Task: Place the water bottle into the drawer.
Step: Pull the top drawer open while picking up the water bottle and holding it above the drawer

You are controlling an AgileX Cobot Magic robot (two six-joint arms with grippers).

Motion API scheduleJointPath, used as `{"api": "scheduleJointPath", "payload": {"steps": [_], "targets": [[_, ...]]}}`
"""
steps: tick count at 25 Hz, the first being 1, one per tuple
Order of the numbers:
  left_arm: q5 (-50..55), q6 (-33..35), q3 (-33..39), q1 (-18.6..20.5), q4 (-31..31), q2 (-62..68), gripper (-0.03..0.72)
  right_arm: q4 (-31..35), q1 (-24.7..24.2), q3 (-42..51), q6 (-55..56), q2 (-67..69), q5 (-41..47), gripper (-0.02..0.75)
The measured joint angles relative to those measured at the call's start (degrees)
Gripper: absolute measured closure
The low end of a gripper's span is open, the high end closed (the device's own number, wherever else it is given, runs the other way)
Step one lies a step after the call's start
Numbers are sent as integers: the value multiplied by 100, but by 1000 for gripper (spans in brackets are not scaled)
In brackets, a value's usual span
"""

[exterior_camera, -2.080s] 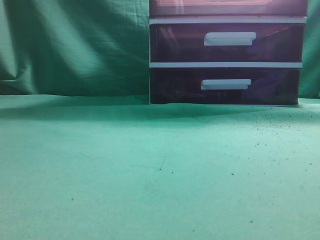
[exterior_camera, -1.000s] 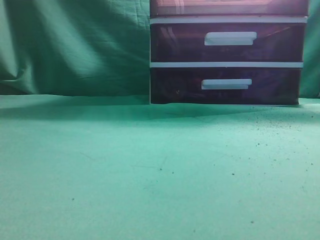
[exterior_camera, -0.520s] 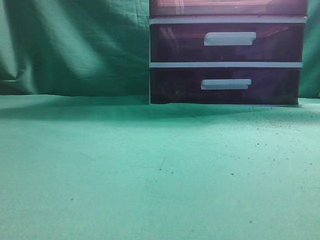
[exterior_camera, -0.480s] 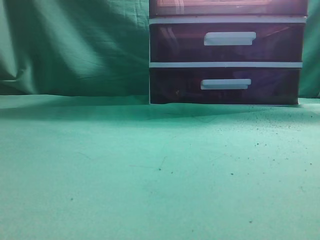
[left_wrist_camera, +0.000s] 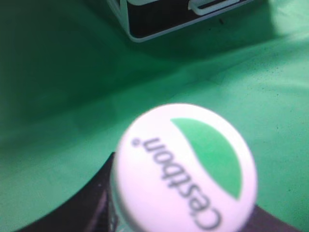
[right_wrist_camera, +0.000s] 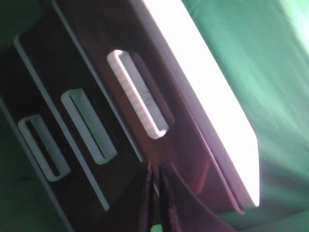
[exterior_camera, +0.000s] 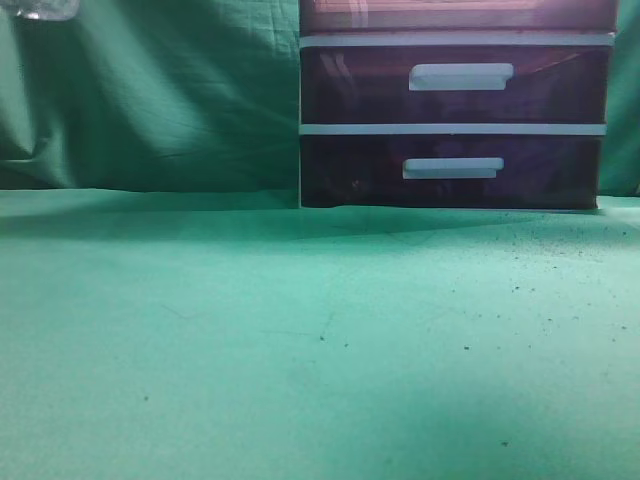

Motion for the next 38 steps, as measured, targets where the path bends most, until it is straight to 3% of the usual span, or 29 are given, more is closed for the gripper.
{"api": "scheduleJointPath", "payload": {"steps": [2,3,4,11,15,16,28,33,38], "targets": [[-8,9,0,0,23,92,424,-595,43,-311,-9,498,13,738],[-8,9,0,0,23,131,424,-892,43,-481,-12,748,13,689],[-8,9,0,0,23,178,424,-1152,43,-649,-22,942,13,689],[-45,22,0,0,23,391,424,-2304,43,-1483,-118,2016,1,388],[-45,37,0,0,59,400,424,-2602,43,-1805,-118,2320,-147,396],[-45,47,0,0,65,400,424,-2643,43,-1875,-128,2395,-178,356],[-45,47,0,0,115,405,424,-2705,43,-2633,-139,3304,-207,370],[-45,47,0,0,228,405,424,-2730,43,-2806,23,3346,-125,661],[-45,47,0,0,279,405,424,-2905,116,-2806,403,3356,240,663]]}}
